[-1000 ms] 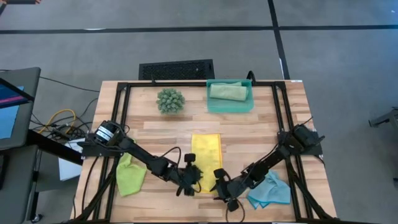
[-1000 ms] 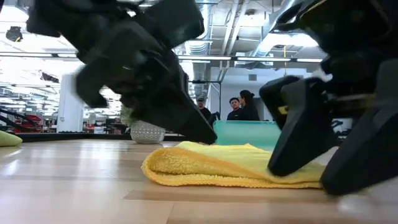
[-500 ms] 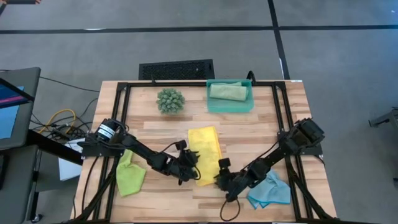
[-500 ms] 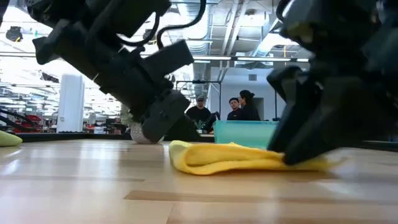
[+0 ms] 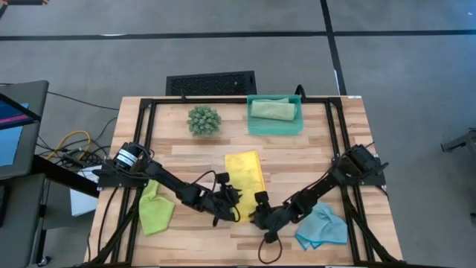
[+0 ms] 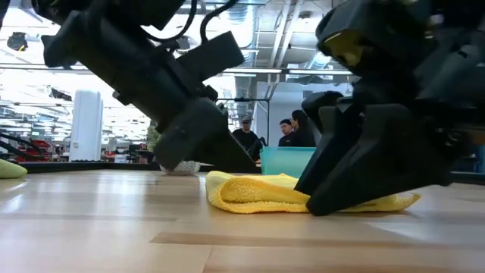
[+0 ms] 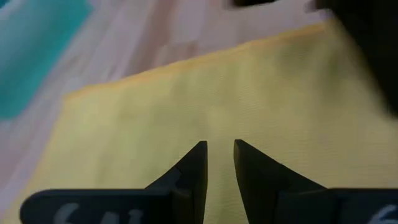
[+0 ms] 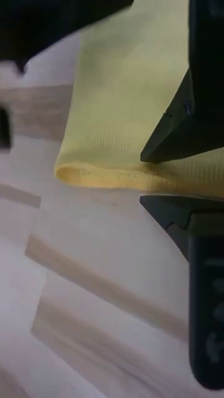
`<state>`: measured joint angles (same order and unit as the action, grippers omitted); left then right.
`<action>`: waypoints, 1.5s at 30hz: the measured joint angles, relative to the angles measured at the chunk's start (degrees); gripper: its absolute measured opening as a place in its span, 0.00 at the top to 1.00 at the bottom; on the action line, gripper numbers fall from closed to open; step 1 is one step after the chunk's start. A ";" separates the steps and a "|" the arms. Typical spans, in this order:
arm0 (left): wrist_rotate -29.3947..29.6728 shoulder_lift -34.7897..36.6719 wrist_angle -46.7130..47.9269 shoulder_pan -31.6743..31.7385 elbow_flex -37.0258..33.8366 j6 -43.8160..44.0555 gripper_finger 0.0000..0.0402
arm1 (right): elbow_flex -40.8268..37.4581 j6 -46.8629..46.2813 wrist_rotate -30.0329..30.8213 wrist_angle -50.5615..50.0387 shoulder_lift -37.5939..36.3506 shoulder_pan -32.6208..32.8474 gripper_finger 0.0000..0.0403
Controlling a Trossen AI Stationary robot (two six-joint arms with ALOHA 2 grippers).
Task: Roll microfiber towels into tight, uniform cylinder then place into a basket
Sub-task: Roll the yellow microfiber cloth
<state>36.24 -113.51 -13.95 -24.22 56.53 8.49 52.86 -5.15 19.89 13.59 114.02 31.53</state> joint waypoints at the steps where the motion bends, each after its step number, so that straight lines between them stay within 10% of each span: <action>1: -1.17 0.00 -0.78 -0.22 0.00 -1.05 0.82 | -0.05 -0.37 -0.01 -0.37 -0.23 -0.06 0.71; 13: -11.96 0.02 -8.53 -4.27 0.09 -15.71 0.81 | -0.46 -2.60 -7.34 -3.20 -2.73 -1.51 0.98; 18: -16.78 0.07 -10.46 -6.32 0.17 -24.32 0.67 | -0.58 -6.57 -10.01 -5.00 -5.53 -3.04 0.94; 29: -4.88 0.07 -2.30 -9.36 0.11 -22.50 0.32 | -0.74 -16.48 -13.69 -4.36 -4.72 -7.91 0.97; 45: 5.17 -3.84 -2.69 -9.27 0.08 -4.42 0.51 | -0.72 -18.86 -13.65 -2.04 -4.83 -8.44 0.95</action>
<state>41.41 -117.35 -16.64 -33.50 56.61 4.07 52.14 -24.01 6.24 11.55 109.19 23.09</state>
